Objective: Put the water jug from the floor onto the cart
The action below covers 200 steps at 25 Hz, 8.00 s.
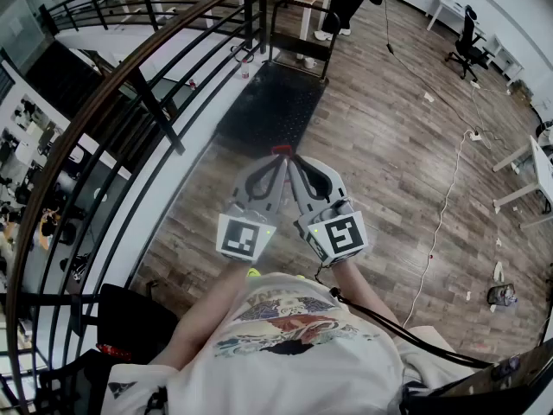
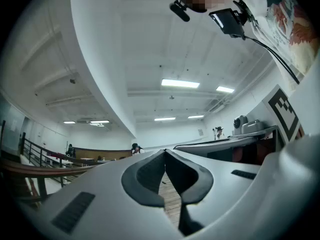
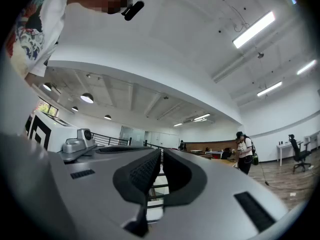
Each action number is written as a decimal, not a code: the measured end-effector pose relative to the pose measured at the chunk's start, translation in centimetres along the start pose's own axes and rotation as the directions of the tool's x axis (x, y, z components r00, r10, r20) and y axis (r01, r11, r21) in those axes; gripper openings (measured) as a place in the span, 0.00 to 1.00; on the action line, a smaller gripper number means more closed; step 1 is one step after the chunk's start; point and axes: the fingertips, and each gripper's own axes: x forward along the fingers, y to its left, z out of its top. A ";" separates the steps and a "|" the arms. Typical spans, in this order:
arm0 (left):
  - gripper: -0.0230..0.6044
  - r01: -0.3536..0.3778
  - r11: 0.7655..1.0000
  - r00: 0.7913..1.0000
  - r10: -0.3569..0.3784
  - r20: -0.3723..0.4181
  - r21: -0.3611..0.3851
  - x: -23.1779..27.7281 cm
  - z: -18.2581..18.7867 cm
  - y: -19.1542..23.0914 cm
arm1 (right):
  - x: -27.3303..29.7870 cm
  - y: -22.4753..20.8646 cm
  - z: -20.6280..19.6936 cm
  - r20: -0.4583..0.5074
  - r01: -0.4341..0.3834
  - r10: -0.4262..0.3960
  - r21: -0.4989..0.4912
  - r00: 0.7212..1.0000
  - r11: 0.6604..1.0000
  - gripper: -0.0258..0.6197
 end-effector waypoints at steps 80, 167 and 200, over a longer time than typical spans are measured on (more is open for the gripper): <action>0.06 0.005 1.000 0.995 -0.005 -0.100 0.001 16.2 -11.2 9.8 | 14.3 -14.9 -9.4 -0.061 -0.065 0.072 0.107 0.995 0.992 0.09; 0.17 -0.106 0.985 0.876 0.027 -0.481 -0.137 25.0 -52.4 16.1 | 25.3 -28.4 -47.1 -0.462 -0.167 0.264 0.240 0.847 0.956 0.10; 0.32 -0.227 0.953 0.829 0.081 -0.553 -0.201 16.0 -83.0 15.9 | 21.5 -29.4 -78.8 -0.613 -0.057 0.198 0.242 0.764 0.969 0.35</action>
